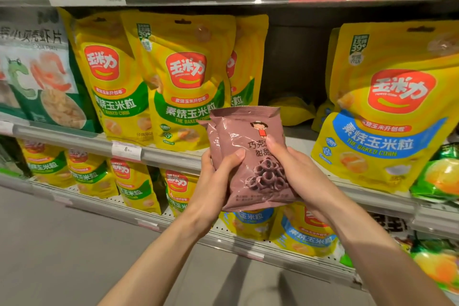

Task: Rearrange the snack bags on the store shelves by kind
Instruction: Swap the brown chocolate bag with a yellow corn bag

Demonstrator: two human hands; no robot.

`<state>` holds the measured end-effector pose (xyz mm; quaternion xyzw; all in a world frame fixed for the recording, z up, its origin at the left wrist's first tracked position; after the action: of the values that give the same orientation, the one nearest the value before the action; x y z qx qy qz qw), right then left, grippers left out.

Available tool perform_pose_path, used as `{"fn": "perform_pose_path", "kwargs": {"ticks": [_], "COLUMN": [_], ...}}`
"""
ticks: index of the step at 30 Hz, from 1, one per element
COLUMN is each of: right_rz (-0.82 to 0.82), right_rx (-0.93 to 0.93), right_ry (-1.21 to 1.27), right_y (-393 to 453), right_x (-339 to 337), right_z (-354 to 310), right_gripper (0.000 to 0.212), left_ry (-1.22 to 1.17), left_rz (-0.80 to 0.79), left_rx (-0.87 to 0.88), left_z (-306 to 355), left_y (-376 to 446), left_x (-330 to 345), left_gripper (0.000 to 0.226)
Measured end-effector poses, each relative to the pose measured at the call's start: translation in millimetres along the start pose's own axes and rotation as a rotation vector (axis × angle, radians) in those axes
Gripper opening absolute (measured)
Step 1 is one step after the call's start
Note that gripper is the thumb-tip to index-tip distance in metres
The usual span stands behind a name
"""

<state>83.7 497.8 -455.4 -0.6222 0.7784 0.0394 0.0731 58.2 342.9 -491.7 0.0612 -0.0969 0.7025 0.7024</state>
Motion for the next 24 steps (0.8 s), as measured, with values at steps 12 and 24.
{"fn": "perform_pose_path", "kwargs": {"ticks": [12,24], "right_rz": [0.104,0.077], "right_rx": [0.109,0.260], "right_ry": [-0.047,0.036], "right_y": [-23,-149], "right_x": [17,-22], "right_z": [-34,-224], "right_gripper": [0.061,0.058], "left_ry": [0.144,0.151], "left_rz": [0.058,0.081], "left_rx": [-0.059,-0.269], "left_z": [58,258], "left_y": [-26,-159], "left_x": [-28,-4], "left_gripper": [0.085,0.080]}}
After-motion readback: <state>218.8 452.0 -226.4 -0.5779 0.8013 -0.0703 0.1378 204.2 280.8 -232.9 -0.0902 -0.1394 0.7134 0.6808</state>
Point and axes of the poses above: each hand's wrist, its own y-axis towards the middle knuckle, its own x-axis out of the palm, z = x × y, the point moved 9 cm from there along y, towards the middle knuckle, and after that the axes turned 10 degrees about z, right-handed, at the moved point
